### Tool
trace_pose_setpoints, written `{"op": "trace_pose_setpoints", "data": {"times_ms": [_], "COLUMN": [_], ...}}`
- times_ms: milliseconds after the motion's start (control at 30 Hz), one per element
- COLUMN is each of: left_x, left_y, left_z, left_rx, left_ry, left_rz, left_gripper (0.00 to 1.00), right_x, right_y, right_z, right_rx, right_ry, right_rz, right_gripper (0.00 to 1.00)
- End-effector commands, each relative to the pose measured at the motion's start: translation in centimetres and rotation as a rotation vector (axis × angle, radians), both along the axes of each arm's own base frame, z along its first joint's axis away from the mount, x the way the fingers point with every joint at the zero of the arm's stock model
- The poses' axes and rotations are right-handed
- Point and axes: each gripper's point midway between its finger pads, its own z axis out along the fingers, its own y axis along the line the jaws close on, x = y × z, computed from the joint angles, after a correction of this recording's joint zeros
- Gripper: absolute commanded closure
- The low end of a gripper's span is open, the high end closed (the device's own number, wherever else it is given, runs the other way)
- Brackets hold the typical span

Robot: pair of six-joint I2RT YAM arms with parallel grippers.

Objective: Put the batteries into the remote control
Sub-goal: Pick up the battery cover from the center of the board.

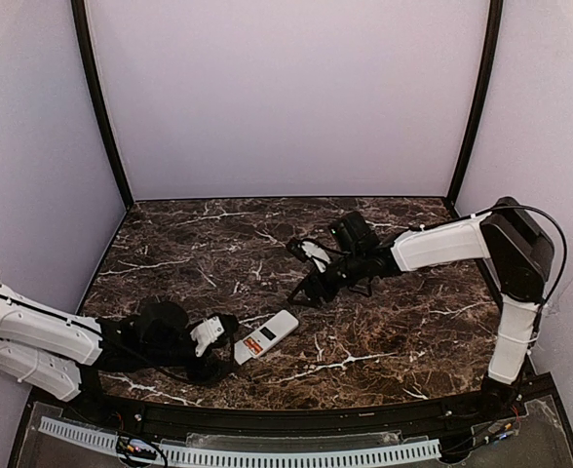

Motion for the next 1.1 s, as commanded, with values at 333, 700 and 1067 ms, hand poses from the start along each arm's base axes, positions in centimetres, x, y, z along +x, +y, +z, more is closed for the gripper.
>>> {"op": "trace_pose_setpoints", "data": {"times_ms": [333, 700, 1067], "left_x": [1.1, 1.5, 1.9], "left_y": [-1.9, -2.3, -2.0], "left_z": [-1.6, -2.2, -1.5], "left_rx": [0.051, 0.052, 0.008], "left_ry": [-0.107, -0.07, -0.016], "left_rz": [-0.089, -0.053, 0.046], "left_gripper": [0.31, 0.4, 0.27], "right_x": [-0.8, -1.4, -1.8], "right_y": [0.7, 0.5, 0.4], "right_z": [-3.0, -3.7, -4.0], "right_rx": [-0.03, -0.038, -0.053], "right_ry": [0.121, 0.145, 0.155], "right_rz": [0.04, 0.05, 0.029], "right_gripper": [0.3, 0.29, 0.28]}}
